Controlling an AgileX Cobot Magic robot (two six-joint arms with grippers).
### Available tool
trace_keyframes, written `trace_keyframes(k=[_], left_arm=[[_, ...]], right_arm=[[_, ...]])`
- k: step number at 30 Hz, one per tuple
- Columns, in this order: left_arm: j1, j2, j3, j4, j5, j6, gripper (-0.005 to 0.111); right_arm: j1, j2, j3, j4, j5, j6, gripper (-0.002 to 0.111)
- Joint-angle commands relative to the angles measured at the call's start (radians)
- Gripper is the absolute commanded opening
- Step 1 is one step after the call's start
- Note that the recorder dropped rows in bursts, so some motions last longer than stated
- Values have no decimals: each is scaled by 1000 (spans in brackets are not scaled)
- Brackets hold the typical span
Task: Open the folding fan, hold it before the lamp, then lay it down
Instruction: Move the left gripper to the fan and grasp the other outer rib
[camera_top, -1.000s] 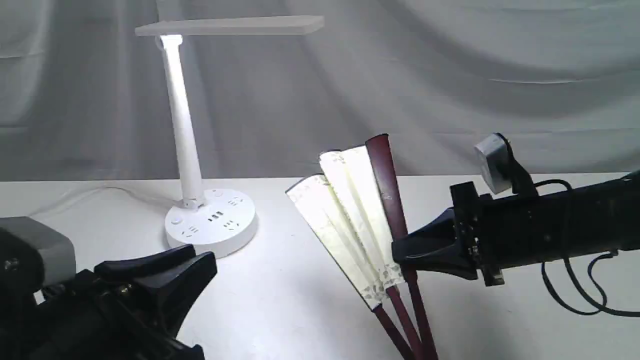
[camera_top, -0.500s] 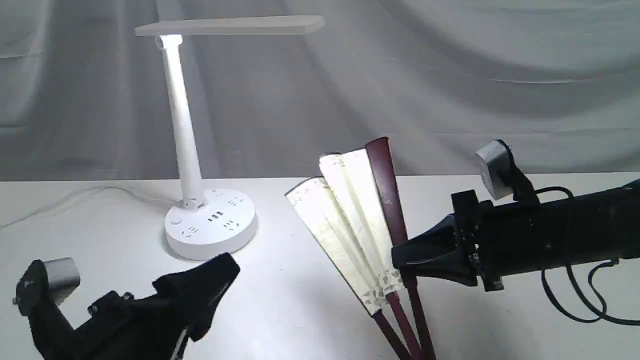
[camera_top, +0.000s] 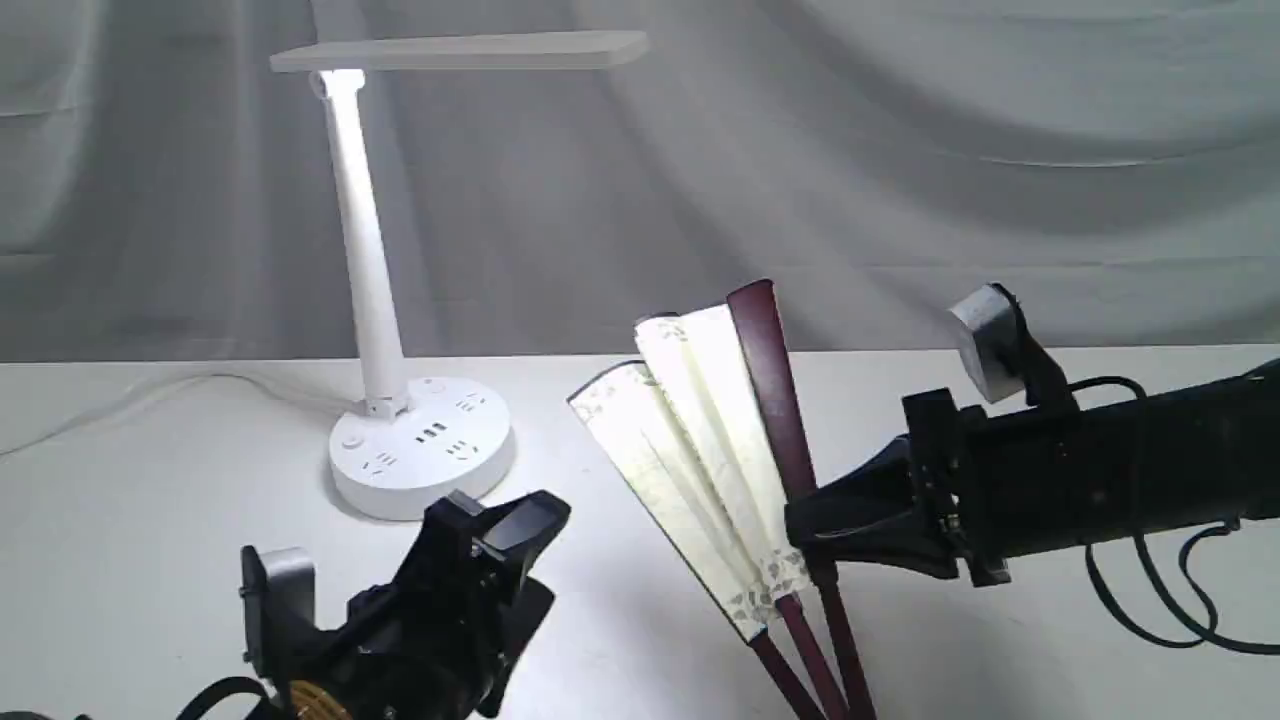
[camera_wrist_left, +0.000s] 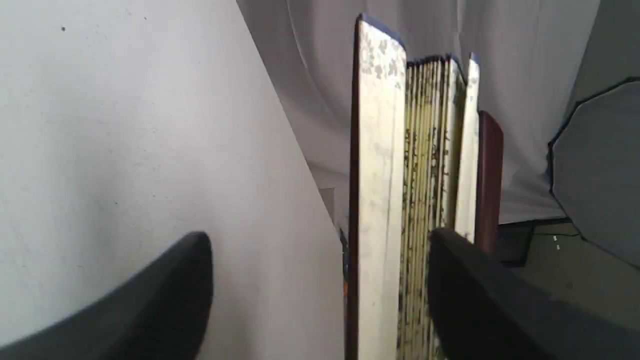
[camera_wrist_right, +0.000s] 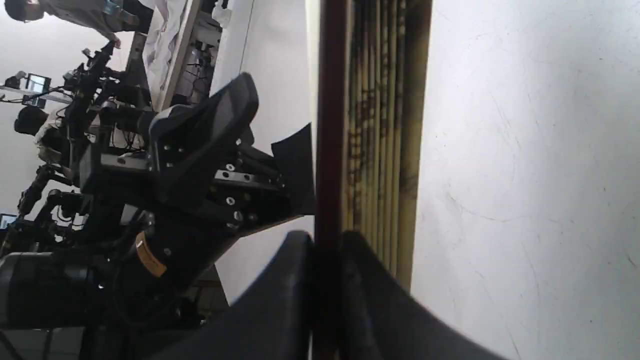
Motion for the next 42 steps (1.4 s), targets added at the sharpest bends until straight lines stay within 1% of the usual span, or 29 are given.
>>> trace_keyframes(k=[1,9,14,21,22,24,26,28,33,38,42], left_arm=[[2,30,-63,19,-17,-37,61],[2,86,-194,19,-17,-89,61],[2,142,-274,19,-17,-162,61],[2,187,-336,60,-17,-185,61],[2,187,-336,60,-17,-190,60],[2,187,-336,60,-17,-190,52],[2,187,-336,60,-17,-188,40],[2,187,-336,60,-17,-188,32],[2,187,-336,60,-17,-188,20],[2,187,-336,60,-17,-188,1],[2,187,-336,80,-17,-194,0]], right_arm=[[-1,-13,0,-1,11,-6,0],[1,-13,0,-1,11,2,0],[1,-13,0,-1,11,2,0],[1,-13,0,-1,11,2,0],[1,-13,0,-1,11,2,0],[1,-13,0,-1,11,2,0],[1,-13,0,1,11,2,0],[1,-13,0,1,11,2,0],[1,-13,0,-6,11,2,0],[11,-13,0,-15,11,2,0],[31,-13,0,-15,11,2,0]])
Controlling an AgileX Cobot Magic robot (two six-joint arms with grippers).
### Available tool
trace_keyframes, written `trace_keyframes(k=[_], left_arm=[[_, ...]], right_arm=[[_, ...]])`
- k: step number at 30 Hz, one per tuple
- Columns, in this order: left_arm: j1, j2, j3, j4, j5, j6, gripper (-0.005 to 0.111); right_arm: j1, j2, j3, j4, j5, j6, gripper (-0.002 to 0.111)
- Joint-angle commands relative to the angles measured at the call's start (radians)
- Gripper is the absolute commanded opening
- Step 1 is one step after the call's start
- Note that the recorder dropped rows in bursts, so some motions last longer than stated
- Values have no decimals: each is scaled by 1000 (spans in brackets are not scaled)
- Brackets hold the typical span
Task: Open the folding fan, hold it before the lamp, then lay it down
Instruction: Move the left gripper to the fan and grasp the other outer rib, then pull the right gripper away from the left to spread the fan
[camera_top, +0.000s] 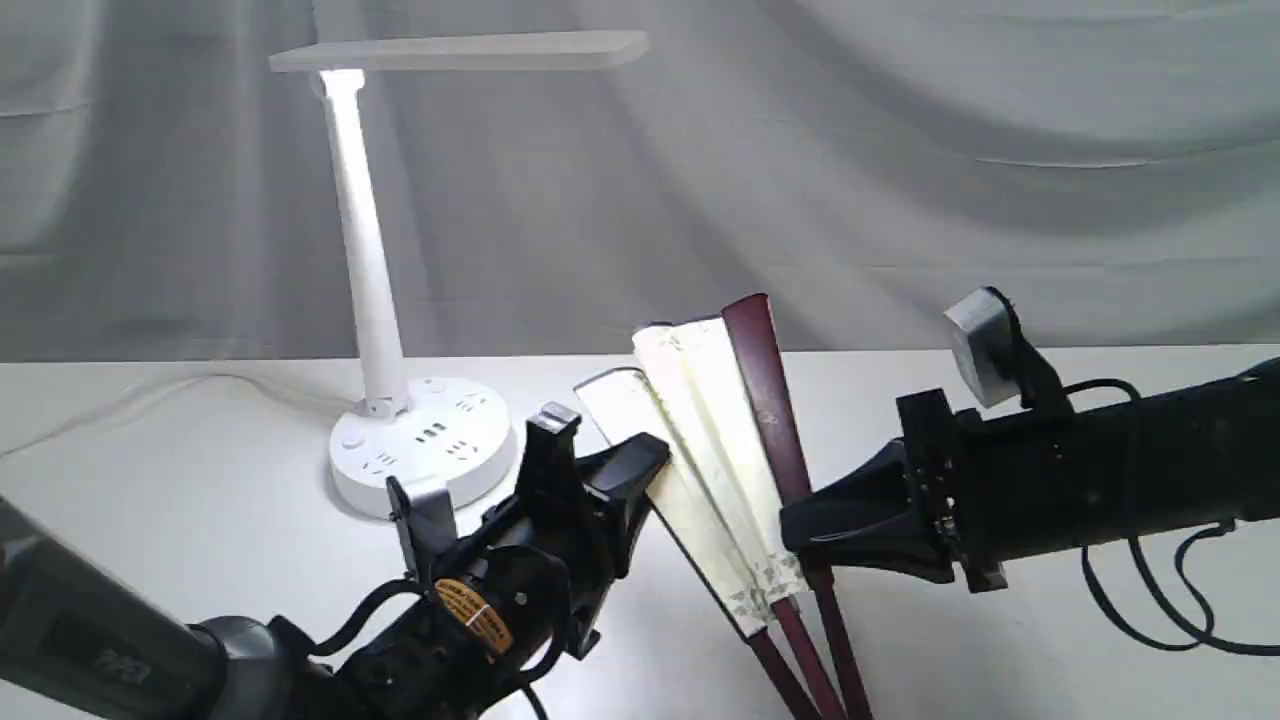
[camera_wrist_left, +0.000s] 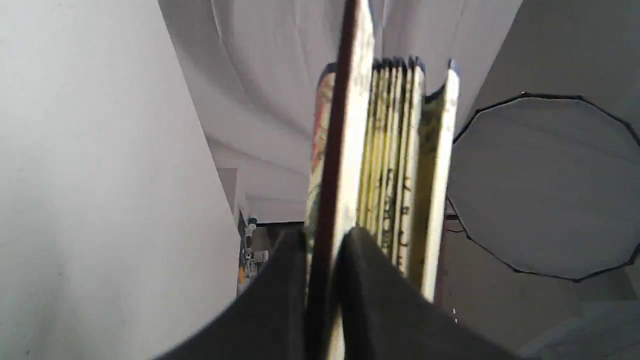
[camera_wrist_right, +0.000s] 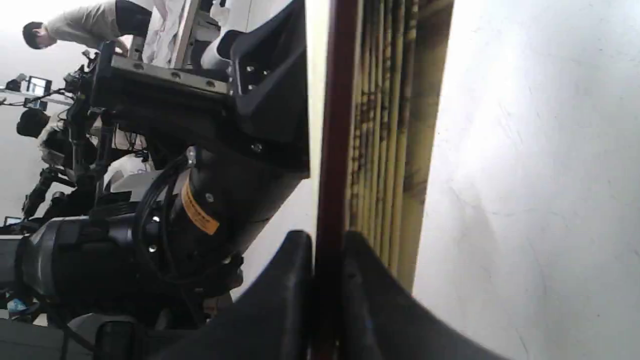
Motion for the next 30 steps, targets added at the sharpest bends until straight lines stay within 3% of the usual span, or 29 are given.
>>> trace_keyframes(k=[1,8,14,18,30], left_arm=[[2,-1,-5,24,-9,-17,0],[2,-1,-5,59,-9,-95,0],[2,-1,-5,90,-9,-120,0],[2,-7,-5,97,-9,-145,0],[2,-34,-5,104,-9,-145,0]], right_arm=[[15,-13,0,-9,11,-21,0],[15,-13,0,-1,11,-15,2],[15,-13,0,18,11,-15,34],[15,-11,0,55,11,-15,50],[-15,-11,-5,160,-7,-21,51]])
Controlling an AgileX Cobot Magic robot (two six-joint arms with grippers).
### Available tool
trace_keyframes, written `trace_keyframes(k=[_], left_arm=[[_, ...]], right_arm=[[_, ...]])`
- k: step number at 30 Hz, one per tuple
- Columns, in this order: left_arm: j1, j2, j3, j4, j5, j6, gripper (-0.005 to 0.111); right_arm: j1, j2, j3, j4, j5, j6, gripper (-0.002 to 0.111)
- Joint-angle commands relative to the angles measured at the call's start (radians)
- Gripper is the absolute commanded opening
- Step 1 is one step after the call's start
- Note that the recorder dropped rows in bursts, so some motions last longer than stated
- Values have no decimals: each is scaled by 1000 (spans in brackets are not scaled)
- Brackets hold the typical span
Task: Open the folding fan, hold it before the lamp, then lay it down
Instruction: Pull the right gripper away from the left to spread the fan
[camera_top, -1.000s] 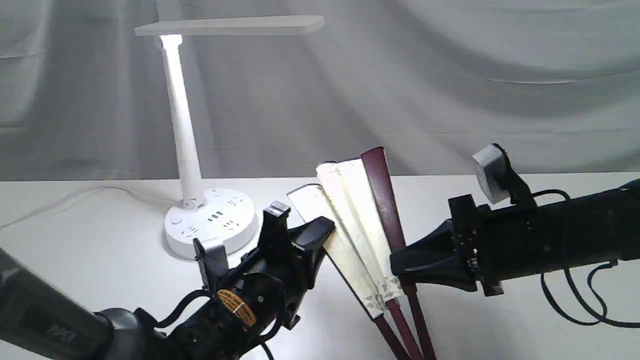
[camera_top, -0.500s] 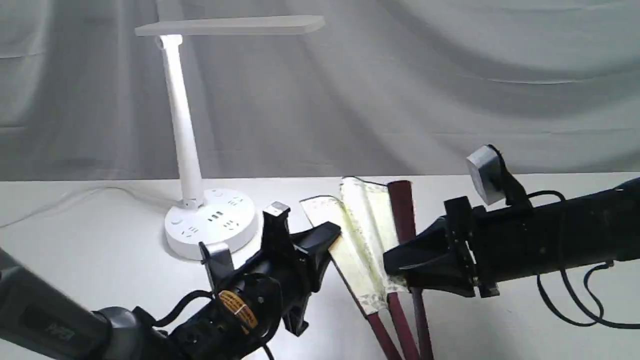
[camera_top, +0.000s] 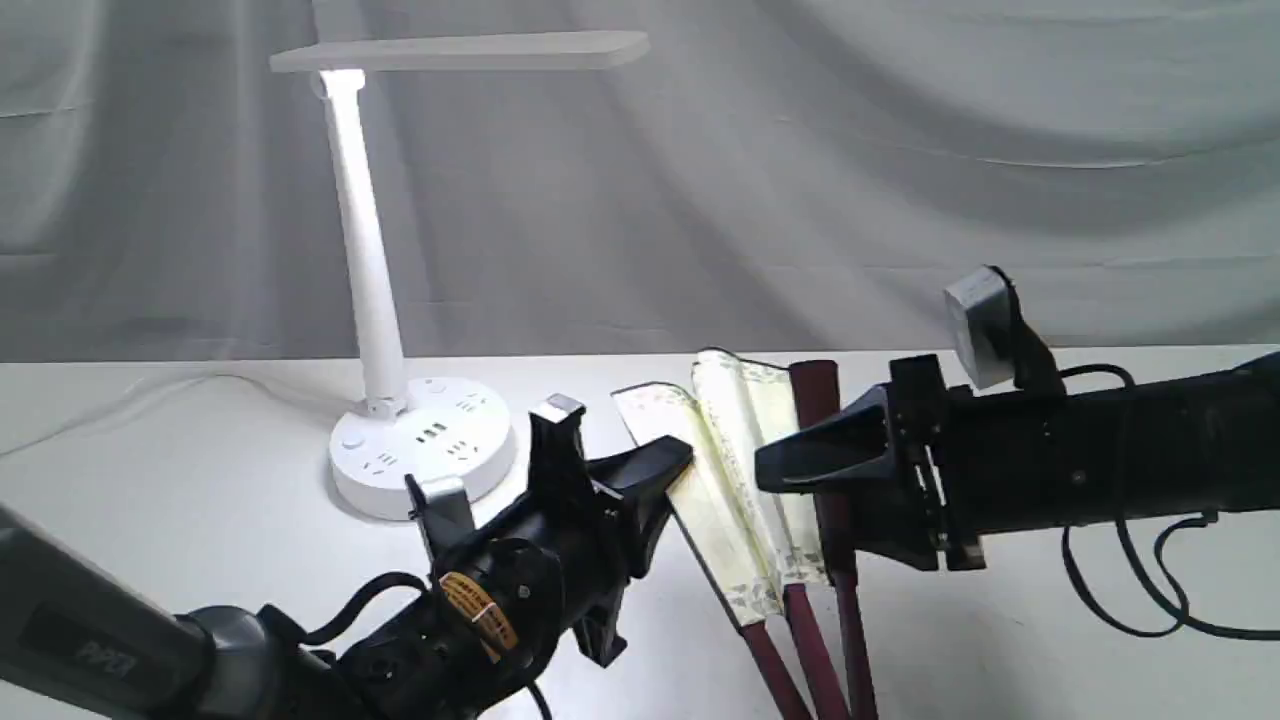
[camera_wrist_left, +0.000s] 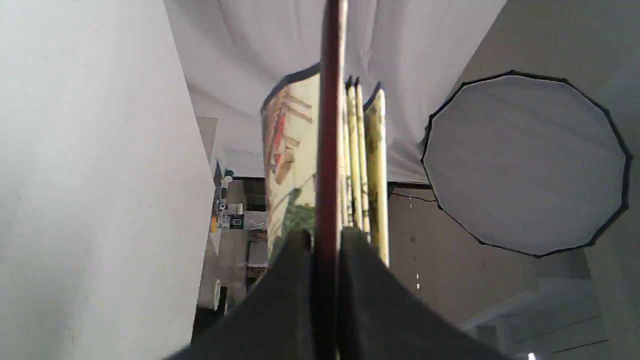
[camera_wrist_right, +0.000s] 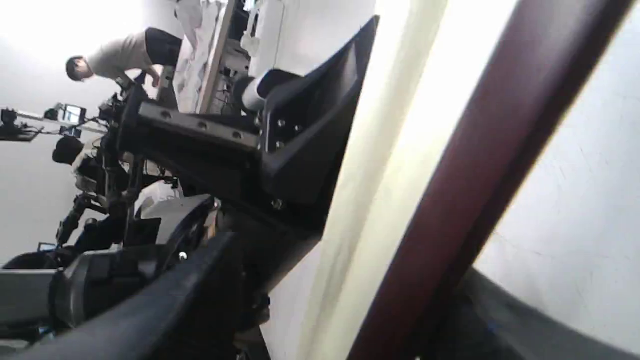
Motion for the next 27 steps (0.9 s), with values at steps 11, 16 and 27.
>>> trace_keyframes(k=[11,16,27], left_arm=[[-4,-17,-5,12,-15,-14,0],[-4,-17,-5,12,-15,-34,0],[-4,-17,-5,8,-15,-34,0]], right_arm=[[-17,-11,-5,144,-132,-39,51],[-17,-11,-5,157,-194,-42,50],[-17,-11,-5,173,-199,-42,39]])
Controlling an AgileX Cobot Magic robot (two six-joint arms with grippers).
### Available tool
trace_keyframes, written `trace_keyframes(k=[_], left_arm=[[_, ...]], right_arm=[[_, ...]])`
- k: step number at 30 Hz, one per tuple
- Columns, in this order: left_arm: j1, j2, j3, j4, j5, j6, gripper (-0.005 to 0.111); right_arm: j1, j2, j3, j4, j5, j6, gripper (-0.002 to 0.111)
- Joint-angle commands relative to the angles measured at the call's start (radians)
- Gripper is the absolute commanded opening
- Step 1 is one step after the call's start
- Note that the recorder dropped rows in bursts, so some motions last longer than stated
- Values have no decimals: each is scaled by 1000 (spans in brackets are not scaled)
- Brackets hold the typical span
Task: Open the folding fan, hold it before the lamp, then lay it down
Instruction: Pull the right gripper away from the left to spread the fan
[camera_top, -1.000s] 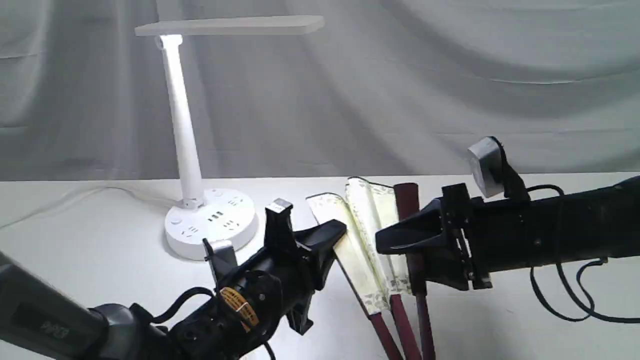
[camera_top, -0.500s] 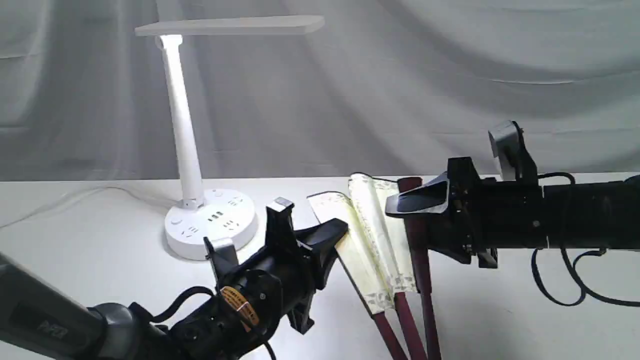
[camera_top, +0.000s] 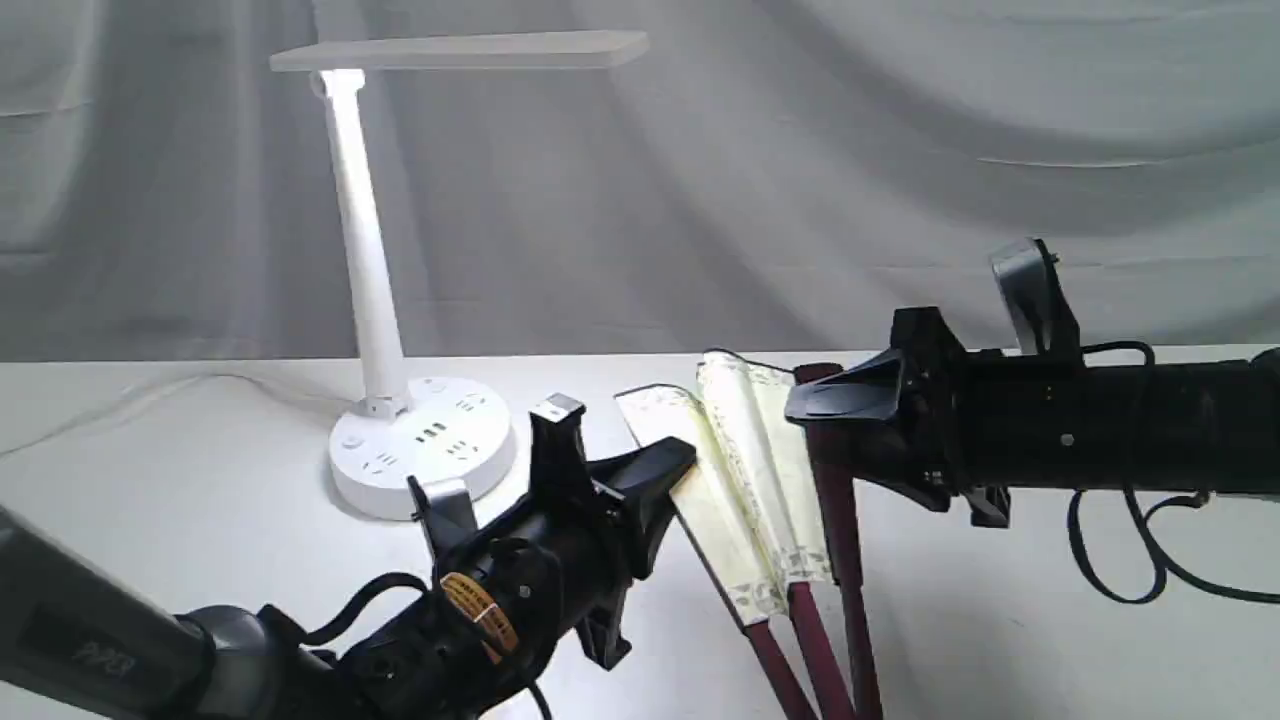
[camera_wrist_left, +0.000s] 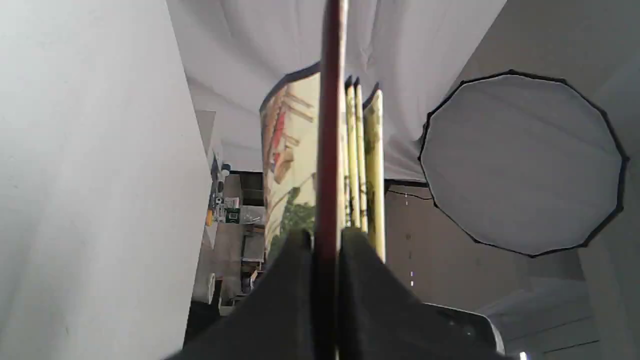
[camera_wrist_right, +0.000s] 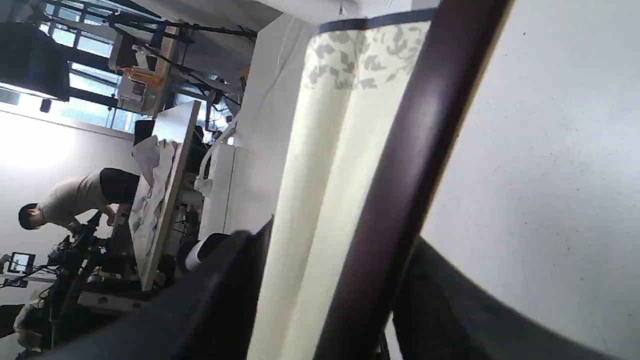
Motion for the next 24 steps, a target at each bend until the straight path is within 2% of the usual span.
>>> trace_keyframes(k=[1,8,11,24], left_arm=[[-4,-16,-5,0,-15,-10,0],[-4,-16,-5,-2,-15,-10,0],[-4,-18,-5,-3,-15,-10,0],[-4,-88,-5,-167,-15,23,0]], right_arm=[[-8,-11,-5,10,-2,-14,36],[-8,-11,-5,10,-6,-14,8],[-8,-11,-5,10,-6,-14,0],[-8,-11,-5,89,-8,-14,0]])
